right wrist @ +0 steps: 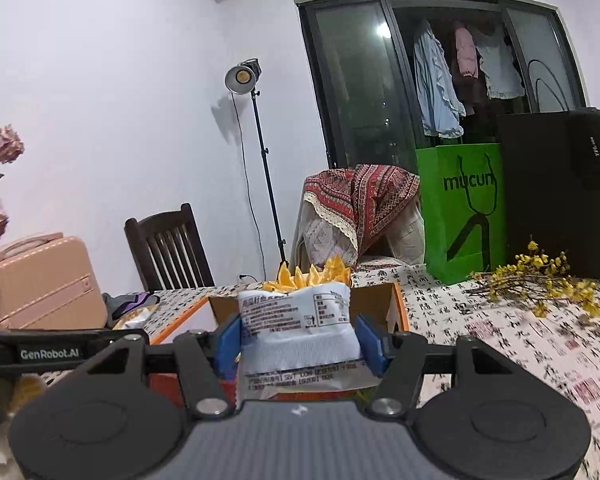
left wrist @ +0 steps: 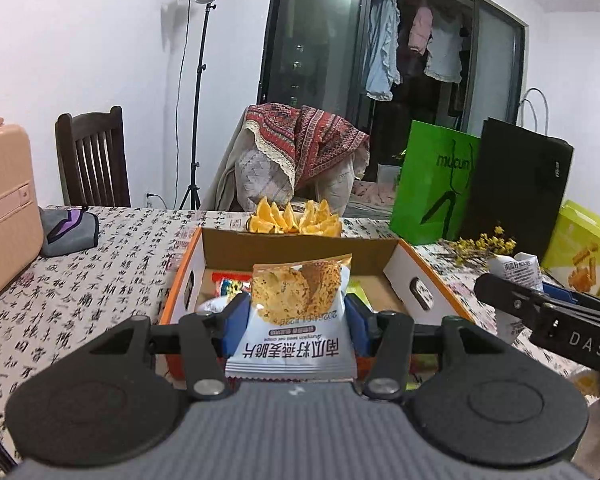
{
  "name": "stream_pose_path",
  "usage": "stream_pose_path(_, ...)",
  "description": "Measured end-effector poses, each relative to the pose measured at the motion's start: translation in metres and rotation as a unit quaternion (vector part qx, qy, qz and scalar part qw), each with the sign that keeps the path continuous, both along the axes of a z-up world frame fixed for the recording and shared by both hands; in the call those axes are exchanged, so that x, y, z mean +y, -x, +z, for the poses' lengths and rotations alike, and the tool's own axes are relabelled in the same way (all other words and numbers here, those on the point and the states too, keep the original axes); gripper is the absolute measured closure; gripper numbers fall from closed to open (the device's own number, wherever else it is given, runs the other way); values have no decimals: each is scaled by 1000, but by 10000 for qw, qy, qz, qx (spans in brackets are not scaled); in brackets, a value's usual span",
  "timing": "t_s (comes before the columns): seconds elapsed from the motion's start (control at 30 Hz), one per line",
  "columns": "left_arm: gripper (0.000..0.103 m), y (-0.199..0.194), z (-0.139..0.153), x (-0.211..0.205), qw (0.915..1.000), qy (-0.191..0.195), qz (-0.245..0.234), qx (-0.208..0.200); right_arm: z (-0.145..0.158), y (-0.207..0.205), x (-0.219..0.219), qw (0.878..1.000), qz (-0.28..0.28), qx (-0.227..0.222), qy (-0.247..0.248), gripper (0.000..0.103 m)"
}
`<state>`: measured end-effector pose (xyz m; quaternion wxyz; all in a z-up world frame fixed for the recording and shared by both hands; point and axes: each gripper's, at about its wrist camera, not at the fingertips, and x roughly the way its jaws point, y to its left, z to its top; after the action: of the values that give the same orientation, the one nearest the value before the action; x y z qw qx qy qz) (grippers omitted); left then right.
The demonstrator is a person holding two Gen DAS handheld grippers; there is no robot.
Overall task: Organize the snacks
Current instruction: 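Carry both held packets over the orange box and lower them inside, then open both grippers to release the packets into the box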
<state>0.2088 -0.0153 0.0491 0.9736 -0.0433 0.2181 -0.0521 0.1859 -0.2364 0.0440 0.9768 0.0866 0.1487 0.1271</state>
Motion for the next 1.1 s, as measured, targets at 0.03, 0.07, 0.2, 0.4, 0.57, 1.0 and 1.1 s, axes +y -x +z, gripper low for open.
stream_pose_path(0.03,50,-6,1,0,10000,-2,14,11,1,-8,0,10000,-2,29,-9,43)
stream_pose_path(0.07,50,-13,1,-1,10000,-11,38,26,2,-15,1,10000,-5,62,-23,43)
stream_pose_path(0.2,50,-42,2,-1,9999,20,125,94,4,-49,5,9998,-4,201,-81,43)
stream_pose_path(0.4,50,-86,-8,3,9986,250,327,336,-8,-99,10,9986,-154,469,-192,43)
stream_pose_path(0.57,50,-113,-27,4,9974,197,569,402,-36,-126,11,9970,-274,666,-271,43)
stream_pose_path(1.0,50,-129,-67,8,9953,-180,720,616,-65,-137,18,9957,-174,881,211,38)
stream_pose_path(1.1,34,-122,-65,9,9966,-65,698,427,-65,-134,16,9958,-236,863,181,24)
